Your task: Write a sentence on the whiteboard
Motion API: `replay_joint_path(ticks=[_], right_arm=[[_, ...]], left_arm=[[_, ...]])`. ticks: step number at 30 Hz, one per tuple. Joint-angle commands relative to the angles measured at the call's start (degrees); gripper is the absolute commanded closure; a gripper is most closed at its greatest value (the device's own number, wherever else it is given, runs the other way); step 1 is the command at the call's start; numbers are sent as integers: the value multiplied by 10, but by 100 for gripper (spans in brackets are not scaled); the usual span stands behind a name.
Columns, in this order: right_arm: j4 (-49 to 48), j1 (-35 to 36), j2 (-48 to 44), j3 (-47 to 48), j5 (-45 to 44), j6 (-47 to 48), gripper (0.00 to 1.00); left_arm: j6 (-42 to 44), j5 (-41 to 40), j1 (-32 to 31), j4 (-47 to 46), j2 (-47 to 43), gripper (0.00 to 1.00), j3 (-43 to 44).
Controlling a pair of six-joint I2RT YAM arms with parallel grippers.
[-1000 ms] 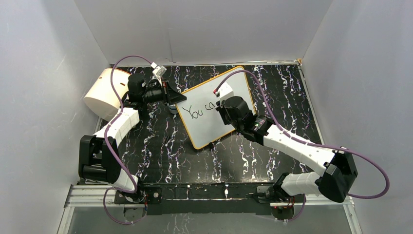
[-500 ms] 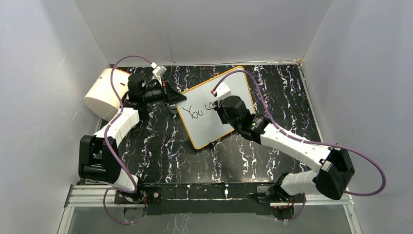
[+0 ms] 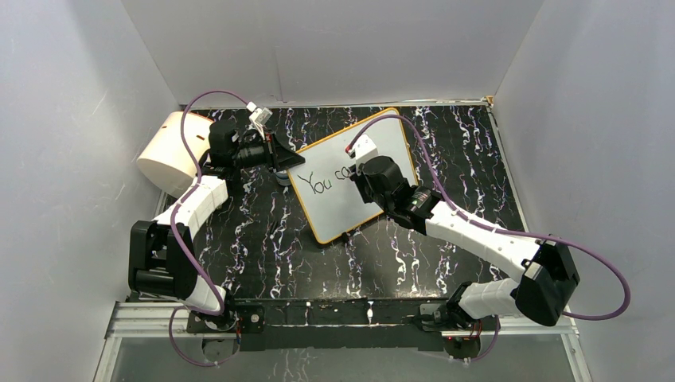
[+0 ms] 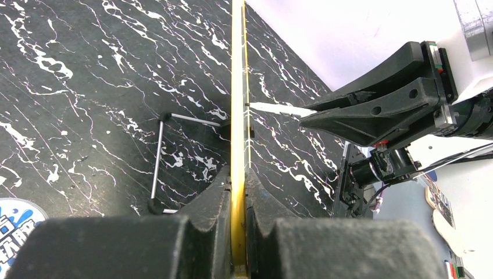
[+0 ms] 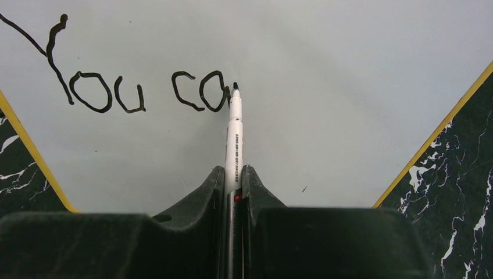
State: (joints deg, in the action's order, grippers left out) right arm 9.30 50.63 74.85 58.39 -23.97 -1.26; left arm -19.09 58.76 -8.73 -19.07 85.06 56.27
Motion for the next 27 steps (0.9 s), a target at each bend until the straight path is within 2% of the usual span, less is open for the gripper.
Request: replay_joint_path(ticks=[1,27], right_arm=[[14,-5,-9,5,6,-7,100],[16,-5,-21,-11,9,-18,100]], left_arm=[[32,22,-26,58,20,100,-12],[32,22,-26,60,20,100,-12]])
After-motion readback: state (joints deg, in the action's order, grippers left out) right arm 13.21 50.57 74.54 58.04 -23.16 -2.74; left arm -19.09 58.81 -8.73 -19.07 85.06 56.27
